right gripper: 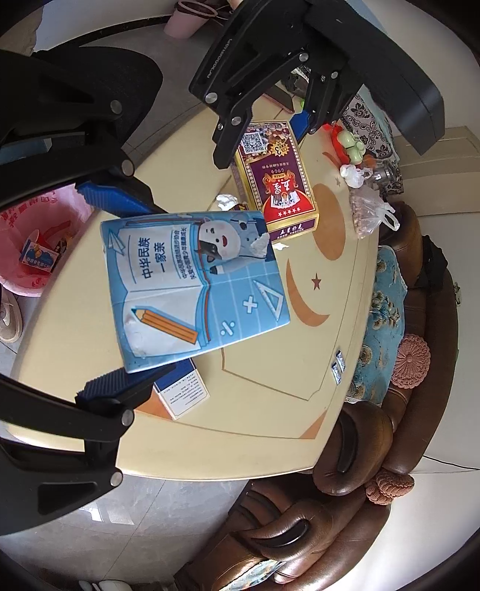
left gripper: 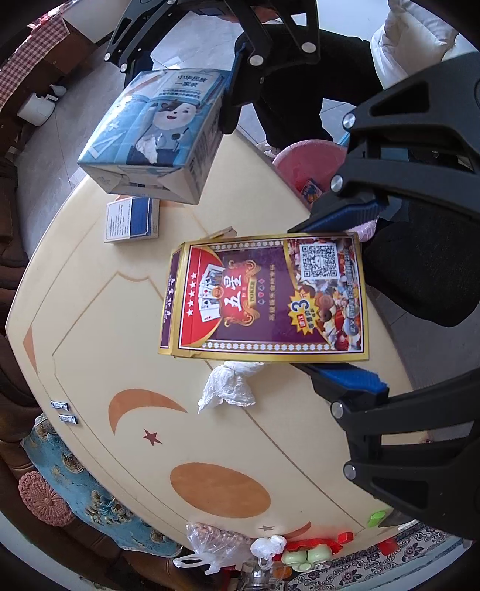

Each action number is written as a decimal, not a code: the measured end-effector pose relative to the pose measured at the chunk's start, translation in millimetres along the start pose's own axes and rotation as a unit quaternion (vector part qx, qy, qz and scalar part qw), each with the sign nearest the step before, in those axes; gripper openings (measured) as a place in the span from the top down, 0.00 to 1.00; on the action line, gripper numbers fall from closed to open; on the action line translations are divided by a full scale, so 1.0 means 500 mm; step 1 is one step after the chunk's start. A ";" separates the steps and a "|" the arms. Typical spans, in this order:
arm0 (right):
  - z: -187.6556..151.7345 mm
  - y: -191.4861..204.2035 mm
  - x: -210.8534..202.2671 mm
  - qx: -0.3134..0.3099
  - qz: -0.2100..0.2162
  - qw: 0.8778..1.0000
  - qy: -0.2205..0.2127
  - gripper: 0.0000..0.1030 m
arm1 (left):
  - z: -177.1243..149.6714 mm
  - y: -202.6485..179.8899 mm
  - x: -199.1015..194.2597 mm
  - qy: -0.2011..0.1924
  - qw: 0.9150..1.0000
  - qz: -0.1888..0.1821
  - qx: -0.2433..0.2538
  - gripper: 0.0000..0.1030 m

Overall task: Collect trash
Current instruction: 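Carry the card box and milk box over the pink trash bin with both tools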

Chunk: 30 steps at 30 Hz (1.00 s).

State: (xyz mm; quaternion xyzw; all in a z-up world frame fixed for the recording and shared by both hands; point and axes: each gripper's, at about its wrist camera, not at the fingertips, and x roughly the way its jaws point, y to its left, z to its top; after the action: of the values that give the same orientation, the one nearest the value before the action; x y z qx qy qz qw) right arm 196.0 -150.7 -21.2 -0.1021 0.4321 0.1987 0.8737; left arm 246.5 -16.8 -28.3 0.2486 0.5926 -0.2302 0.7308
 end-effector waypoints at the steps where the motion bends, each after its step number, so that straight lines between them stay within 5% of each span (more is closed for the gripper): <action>1: -0.006 0.007 -0.015 -0.001 -0.003 1.000 -0.003 0.33 | -0.012 -0.012 -0.008 -0.003 1.000 0.001 0.001 0.41; 15: -0.135 0.089 -0.134 0.001 -0.008 1.000 -0.008 0.33 | -0.147 -0.135 -0.038 -0.034 0.999 0.000 0.011 0.41; 30: -0.256 0.160 -0.135 0.000 -0.003 1.000 0.021 0.33 | -0.241 -0.237 -0.002 -0.043 0.999 -0.016 0.028 0.41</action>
State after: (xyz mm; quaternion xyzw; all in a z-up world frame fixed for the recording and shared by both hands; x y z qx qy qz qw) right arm 33.0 -141.1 -45.6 -0.1080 0.4501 0.1939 0.8649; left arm 80.9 -31.6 -58.9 0.2487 0.5577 -0.2688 0.7449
